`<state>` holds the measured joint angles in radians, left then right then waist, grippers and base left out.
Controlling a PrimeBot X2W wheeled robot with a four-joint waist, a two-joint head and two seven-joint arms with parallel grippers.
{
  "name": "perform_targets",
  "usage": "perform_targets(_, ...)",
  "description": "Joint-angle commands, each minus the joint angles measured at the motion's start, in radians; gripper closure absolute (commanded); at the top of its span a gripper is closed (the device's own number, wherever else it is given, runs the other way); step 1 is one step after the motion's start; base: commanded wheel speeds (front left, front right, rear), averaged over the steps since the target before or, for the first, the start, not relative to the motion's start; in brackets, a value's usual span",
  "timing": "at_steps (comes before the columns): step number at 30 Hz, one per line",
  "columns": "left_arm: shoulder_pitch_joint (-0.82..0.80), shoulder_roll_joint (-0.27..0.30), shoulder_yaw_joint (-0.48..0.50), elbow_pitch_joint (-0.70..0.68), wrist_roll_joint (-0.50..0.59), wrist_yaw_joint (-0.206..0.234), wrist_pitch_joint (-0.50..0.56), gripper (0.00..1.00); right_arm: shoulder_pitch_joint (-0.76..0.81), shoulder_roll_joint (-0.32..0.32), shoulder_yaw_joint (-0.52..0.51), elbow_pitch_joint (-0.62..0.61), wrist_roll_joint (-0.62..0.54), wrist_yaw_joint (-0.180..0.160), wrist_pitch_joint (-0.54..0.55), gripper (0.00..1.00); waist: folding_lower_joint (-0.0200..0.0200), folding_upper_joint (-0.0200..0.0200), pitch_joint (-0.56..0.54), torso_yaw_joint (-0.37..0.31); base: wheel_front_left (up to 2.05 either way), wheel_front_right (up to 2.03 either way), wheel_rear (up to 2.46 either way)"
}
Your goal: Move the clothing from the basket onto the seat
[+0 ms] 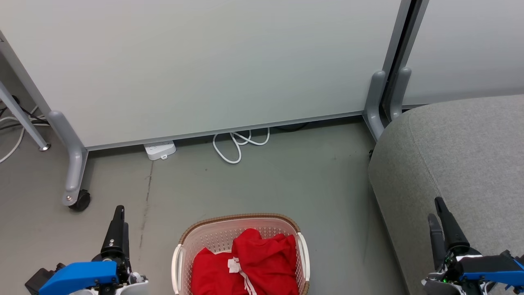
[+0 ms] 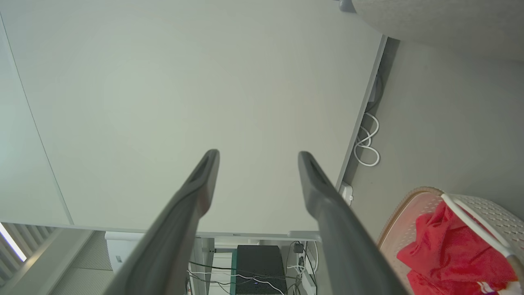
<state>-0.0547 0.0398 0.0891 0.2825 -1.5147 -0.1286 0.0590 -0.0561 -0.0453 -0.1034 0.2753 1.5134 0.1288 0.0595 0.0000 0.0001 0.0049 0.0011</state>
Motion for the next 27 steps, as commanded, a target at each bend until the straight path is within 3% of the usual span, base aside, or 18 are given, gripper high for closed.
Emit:
perform_targets(1, -0.031, 0.007, -0.001, -0.023, 0.028, -0.001, -0.009, 0.00, -0.015, -0.004, 0.003, -0.022, -0.029, 0.001, -0.009, 0.00, 0.0000, -0.0001, 0.000, 0.000, 0.00, 0.00, 0.00)
perform_targets(27, -0.034, 0.010, -0.102, -0.087, 0.545, 0.068, -0.115, 0.00, 0.004, -0.027, 0.076, -0.087, -0.495, 0.001, -0.115, 0.00, 0.0000, -0.0001, 0.004, 0.002, 0.00, 0.00, 0.00)
